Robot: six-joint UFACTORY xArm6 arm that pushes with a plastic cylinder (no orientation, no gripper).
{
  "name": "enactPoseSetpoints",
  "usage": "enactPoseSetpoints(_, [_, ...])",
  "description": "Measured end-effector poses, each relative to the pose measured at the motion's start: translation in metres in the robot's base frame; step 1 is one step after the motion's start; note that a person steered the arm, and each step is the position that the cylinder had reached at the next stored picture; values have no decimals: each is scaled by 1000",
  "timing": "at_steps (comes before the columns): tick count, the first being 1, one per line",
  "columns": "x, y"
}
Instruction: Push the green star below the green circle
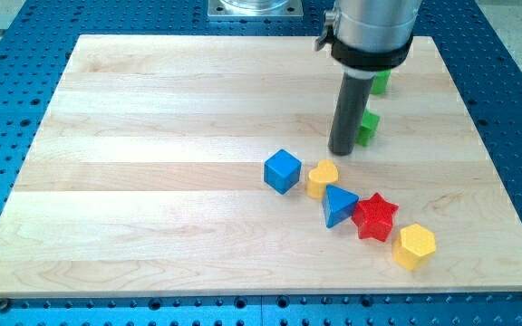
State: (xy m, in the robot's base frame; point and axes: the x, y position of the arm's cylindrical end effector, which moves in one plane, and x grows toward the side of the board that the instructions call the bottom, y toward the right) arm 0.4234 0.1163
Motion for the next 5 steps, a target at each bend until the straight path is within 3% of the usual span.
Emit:
enactPoseSetpoints(1, [-21,22])
enactPoseSetpoints(2, [-9,12])
enactPoseSetpoints(3, [16,53])
enactPoseSetpoints(4, [-19,65])
enactPoseSetpoints(5, [-25,64])
